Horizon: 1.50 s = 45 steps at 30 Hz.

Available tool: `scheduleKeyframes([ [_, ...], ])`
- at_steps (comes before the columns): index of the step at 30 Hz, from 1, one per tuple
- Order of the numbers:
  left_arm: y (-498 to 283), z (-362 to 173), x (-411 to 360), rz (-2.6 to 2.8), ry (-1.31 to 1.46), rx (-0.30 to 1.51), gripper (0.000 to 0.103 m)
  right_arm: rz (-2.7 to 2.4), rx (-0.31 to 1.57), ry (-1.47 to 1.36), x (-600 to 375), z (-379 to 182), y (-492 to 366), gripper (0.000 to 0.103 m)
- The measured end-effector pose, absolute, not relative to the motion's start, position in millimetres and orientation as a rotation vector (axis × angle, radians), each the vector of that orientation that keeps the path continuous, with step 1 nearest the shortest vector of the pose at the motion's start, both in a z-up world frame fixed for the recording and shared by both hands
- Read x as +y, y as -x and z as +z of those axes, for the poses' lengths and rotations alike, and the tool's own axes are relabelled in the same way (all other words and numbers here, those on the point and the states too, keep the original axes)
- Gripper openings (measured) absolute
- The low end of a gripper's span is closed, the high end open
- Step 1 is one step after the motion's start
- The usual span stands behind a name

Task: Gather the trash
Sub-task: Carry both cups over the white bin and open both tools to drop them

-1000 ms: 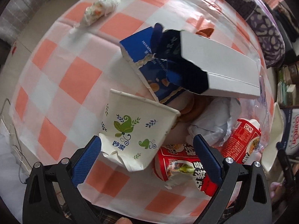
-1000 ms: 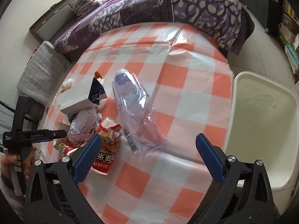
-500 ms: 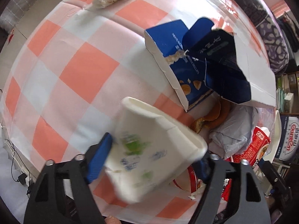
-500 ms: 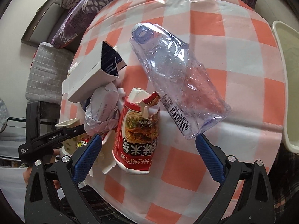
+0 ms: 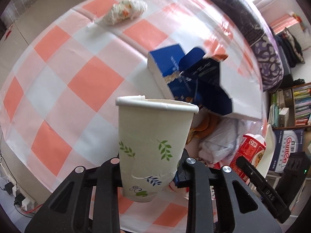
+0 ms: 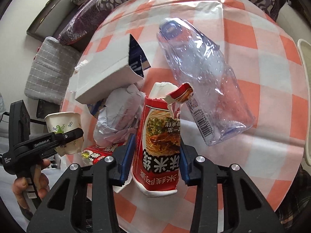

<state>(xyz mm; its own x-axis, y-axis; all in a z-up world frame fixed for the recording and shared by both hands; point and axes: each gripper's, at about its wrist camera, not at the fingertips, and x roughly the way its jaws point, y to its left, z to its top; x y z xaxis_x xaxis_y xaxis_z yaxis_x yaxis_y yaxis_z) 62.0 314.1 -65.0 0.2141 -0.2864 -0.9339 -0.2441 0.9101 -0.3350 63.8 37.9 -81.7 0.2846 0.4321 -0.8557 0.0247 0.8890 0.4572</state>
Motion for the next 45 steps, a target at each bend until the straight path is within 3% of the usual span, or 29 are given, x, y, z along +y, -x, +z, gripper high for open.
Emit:
scheduleKeyframes([
  [8, -64, -8, 292, -0.001, 0.376, 1.141, 0.028, 0.318, 1.060, -0.385, 20, -30, -54, 0.039],
  [17, -79, 32, 202, -0.038, 0.230, 0.915, 0.028, 0.176, 0.866, -0.339, -33, 1, -52, 0.039],
  [31, -87, 26, 54, -0.284, 0.110, 0.890, 0.028, -0.161, 0.871, -0.433, -161, -11, -36, 0.041],
  [33, -86, 24, 32, -0.320, 0.091, 0.893, 0.028, -0.212, 0.876, -0.448, -179, -13, -32, 0.046],
  [37, -81, 18, -9, -0.389, 0.057, 0.900, 0.028, -0.315, 0.848, -0.494, -211, -12, -16, 0.081],
  [45, -68, 8, -70, -0.470, -0.009, 0.917, 0.028, -0.424, 0.791, -0.632, -270, -8, 4, 0.087],
])
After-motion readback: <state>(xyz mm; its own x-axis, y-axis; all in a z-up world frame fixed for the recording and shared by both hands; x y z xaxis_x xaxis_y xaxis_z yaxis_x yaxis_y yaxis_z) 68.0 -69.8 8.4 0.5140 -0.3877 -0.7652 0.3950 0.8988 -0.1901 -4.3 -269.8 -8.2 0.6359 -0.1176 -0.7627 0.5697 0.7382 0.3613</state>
